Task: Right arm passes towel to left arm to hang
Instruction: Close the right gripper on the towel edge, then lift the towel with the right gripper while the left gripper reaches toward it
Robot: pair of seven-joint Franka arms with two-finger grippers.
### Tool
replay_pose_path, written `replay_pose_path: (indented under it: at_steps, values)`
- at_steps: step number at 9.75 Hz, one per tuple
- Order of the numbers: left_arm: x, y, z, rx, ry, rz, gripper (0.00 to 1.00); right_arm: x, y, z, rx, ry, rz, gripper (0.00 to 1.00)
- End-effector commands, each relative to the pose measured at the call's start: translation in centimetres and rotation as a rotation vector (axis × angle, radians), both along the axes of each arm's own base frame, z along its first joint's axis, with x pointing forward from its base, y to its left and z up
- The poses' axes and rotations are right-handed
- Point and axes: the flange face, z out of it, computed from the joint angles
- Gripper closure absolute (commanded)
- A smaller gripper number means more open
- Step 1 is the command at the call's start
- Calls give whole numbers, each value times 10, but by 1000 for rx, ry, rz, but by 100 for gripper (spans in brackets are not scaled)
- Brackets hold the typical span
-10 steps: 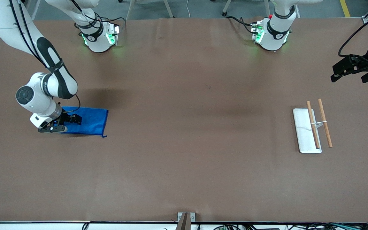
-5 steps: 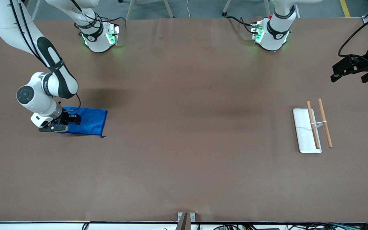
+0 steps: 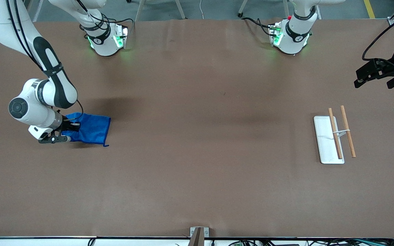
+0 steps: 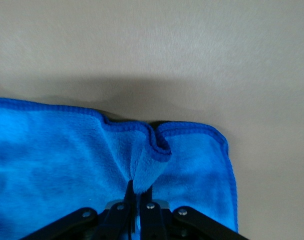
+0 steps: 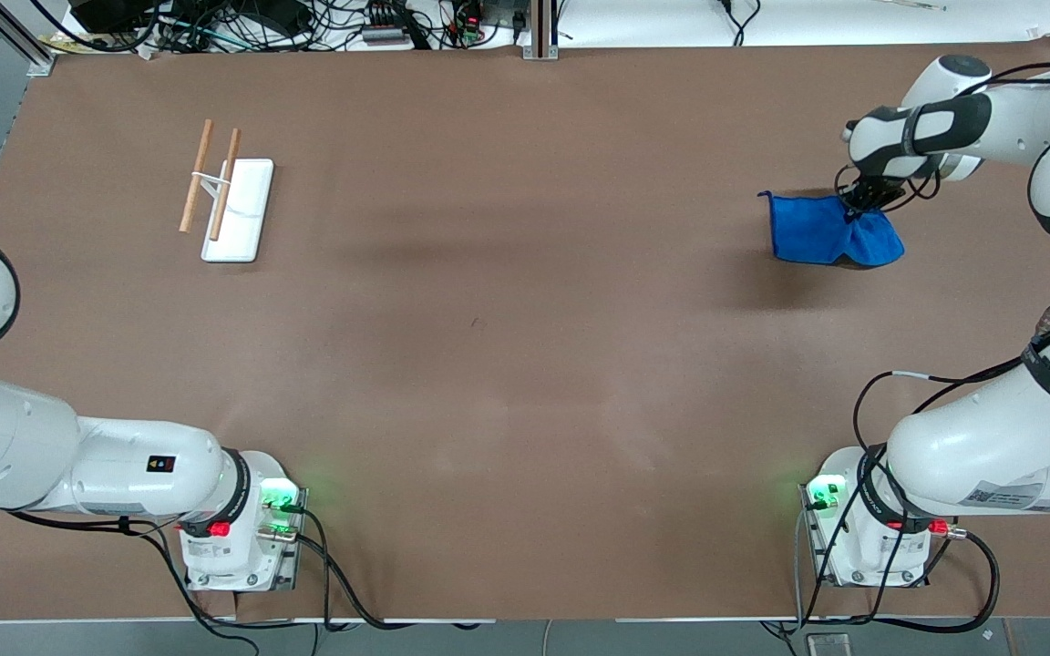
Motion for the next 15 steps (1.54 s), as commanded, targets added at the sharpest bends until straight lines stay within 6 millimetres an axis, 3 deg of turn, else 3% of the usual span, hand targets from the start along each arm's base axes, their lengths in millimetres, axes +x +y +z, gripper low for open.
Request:
replay_pose_path:
  at_steps: [1, 3, 6, 8, 10, 13, 15]
  values:
    - [7, 0, -22, 22, 42, 2, 0, 10, 6, 46, 20, 16, -8, 99]
    - [7, -1, -21, 13, 39, -4, 0, 38, 35, 98, 38, -60, -46, 99]
    - [6, -11, -27, -29, 55, -27, 0, 68, 133, 177, 71, 17, -133, 99]
    - [5, -23, -34, -144, 81, -25, 0, 59, 235, 196, 133, 11, -160, 99]
    - [2, -37, -43, -259, 112, -37, 0, 52, 324, 227, 358, 71, -310, 99]
    - [-7, -77, -79, -338, 191, -92, 0, 16, 444, 257, 508, 76, -486, 99]
    - [-7, -88, -96, -454, 220, -110, 0, -4, 506, 271, 680, 125, -595, 99]
